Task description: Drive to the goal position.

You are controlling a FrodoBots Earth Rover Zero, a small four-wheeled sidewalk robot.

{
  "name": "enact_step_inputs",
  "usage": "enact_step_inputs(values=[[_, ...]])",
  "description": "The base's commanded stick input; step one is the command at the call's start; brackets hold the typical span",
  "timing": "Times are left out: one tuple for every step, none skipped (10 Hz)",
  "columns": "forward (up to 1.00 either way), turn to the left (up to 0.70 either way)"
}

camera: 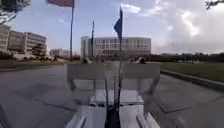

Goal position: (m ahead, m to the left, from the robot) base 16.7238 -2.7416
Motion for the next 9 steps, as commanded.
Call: enact_step_inputs(values=[[-0.7,0.0],[-0.7,0.0],[-0.7,0.0],[-0.7,0.0],[-0.7,0.0],[-0.7,0.0],[-0.7,0.0],[-0.32,0.0],[0.0,0.0]])
